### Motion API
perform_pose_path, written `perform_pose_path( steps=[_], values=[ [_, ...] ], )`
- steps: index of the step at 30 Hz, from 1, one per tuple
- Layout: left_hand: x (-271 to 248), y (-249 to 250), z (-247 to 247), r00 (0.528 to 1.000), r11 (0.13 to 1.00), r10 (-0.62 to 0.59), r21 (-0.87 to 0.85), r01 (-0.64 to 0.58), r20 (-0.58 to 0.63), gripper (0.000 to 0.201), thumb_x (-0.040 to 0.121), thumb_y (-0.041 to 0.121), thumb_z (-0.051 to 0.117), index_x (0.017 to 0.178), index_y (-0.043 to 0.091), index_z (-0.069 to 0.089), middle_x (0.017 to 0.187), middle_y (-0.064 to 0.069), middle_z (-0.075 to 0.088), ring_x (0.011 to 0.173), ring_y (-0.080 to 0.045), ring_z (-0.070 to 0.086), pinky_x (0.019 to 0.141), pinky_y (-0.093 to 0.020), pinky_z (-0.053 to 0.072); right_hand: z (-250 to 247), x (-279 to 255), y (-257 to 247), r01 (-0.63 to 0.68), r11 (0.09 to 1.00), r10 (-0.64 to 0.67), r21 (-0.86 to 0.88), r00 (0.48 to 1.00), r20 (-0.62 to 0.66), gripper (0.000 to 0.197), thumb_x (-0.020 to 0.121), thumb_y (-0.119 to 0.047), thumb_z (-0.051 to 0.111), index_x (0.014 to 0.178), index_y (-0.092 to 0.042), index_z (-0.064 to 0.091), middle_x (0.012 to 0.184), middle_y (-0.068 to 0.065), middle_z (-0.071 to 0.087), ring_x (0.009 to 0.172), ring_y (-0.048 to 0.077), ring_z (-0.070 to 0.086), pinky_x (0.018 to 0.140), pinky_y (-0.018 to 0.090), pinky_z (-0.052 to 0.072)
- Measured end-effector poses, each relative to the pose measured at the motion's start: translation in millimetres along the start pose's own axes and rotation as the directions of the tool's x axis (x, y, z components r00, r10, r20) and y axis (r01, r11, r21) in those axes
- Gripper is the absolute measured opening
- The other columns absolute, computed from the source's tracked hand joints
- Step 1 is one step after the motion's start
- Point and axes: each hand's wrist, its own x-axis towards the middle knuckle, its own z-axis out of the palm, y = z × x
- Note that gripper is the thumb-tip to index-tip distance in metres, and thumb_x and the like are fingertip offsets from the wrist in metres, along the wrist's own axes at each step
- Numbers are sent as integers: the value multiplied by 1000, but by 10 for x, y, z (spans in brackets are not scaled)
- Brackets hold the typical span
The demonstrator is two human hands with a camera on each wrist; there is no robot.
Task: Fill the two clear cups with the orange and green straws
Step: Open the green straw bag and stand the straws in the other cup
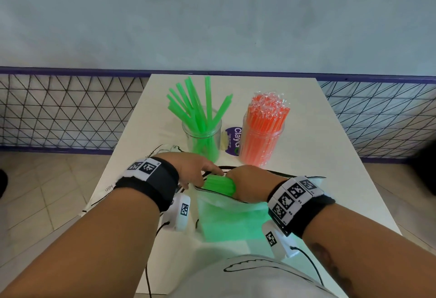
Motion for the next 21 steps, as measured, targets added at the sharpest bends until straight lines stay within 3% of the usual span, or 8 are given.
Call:
perform_pose_path(
  steps=[5,8,12,14,16,17,19,21],
  values=[
    [-51,12,97,998,975,-33,-222,19,-62,35,93,-7,50,111,21,61,120,-14,60,99,-26,68,82,-30,59,-229,-17,-10,24,984,-7,179,995,-96,18,80,-22,69,95,-19,60,83,-3,63,75,19,62,62,28,50],
    [-53,46,111,991,973,-38,-230,8,-127,47,91,-7,47,133,13,55,120,-10,57,81,-10,66,61,-12,53,-453,-46,-106,78,920,-4,384,982,-190,31,81,-24,74,108,-19,59,89,-4,68,73,13,66,64,24,54],
    [-9,-57,56,984,952,-10,-303,-45,-176,40,87,7,61,123,26,63,128,2,57,110,-19,60,97,-29,50,-836,-172,-229,182,773,55,608,935,-349,32,82,-26,75,111,-25,61,89,-8,71,75,8,68,71,26,57],
    [17,-194,32,947,882,-114,-469,-42,-300,23,79,26,74,99,20,63,109,-6,63,99,-22,61,96,-39,52,-1087,-231,-294,271,679,97,682,888,-449,21,81,-24,77,96,-28,63,79,-9,72,75,8,70,74,28,58],
    [55,-322,0,857,836,-273,-548,-14,-438,48,71,49,80,98,18,54,99,-5,58,92,-23,58,86,-41,49,-1356,-255,-357,377,607,145,700,813,-564,22,74,-27,79,91,-23,65,81,-1,72,83,19,72,82,39,58],
    [58,-360,-16,801,816,-339,-578,-11,-493,67,68,55,81,112,16,50,107,-4,57,99,-24,57,87,-40,46,-1486,-264,-393,433,576,178,693,761,-624,27,69,-28,79,91,-19,66,84,8,71,84,29,70,85,48,57],
    [70,-370,-76,715,736,-411,-669,-105,-565,117,60,55,88,148,17,20,142,-9,44,130,-26,46,106,-41,40,-1724,-312,-457,520,543,231,659,662,-713,33,65,-28,78,91,-13,65,86,20,67,83,38,67,86,55,56],
    [103,-282,-128,661,691,-393,-680,-246,-639,149,52,43,95,155,26,-11,161,-9,21,147,-24,26,119,-40,26,-1922,-367,-514,557,568,256,606,580,-773,29,68,-24,76,92,-13,63,91,22,67,86,41,66,82,57,56]
  ],
)
